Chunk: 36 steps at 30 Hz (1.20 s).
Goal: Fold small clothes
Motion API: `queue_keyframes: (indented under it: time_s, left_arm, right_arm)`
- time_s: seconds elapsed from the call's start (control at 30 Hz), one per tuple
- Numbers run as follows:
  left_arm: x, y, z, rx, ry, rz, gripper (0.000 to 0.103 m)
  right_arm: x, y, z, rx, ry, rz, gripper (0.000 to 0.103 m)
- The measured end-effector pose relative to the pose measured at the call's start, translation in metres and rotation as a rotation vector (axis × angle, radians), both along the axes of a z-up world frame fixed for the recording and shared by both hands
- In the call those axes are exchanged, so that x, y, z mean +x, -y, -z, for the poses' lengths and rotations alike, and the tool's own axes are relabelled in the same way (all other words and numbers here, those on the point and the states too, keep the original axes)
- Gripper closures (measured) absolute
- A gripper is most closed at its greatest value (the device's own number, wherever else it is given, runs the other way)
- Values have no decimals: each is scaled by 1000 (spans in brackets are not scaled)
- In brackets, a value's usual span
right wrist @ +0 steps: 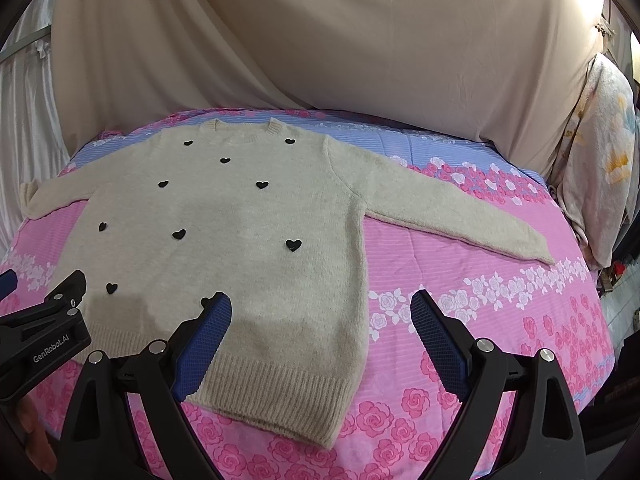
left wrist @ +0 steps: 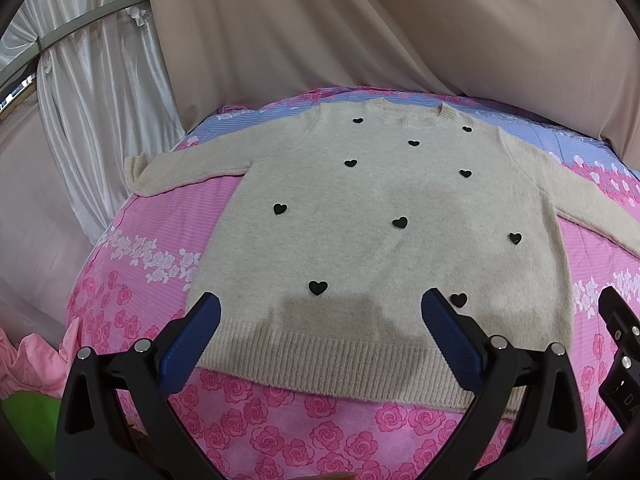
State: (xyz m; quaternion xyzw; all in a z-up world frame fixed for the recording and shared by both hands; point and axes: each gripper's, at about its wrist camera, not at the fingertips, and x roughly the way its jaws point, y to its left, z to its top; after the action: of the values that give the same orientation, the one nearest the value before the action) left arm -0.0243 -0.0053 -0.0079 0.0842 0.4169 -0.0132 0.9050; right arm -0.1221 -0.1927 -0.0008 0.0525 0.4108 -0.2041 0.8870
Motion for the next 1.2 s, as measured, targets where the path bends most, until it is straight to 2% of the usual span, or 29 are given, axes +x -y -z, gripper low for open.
queue_keyframes:
  time_s: [1.2]
  left_arm:
    - [0, 0, 3, 6, -5, 2, 5]
  right_arm:
    - [5, 1, 4, 9, -16, -9, 14]
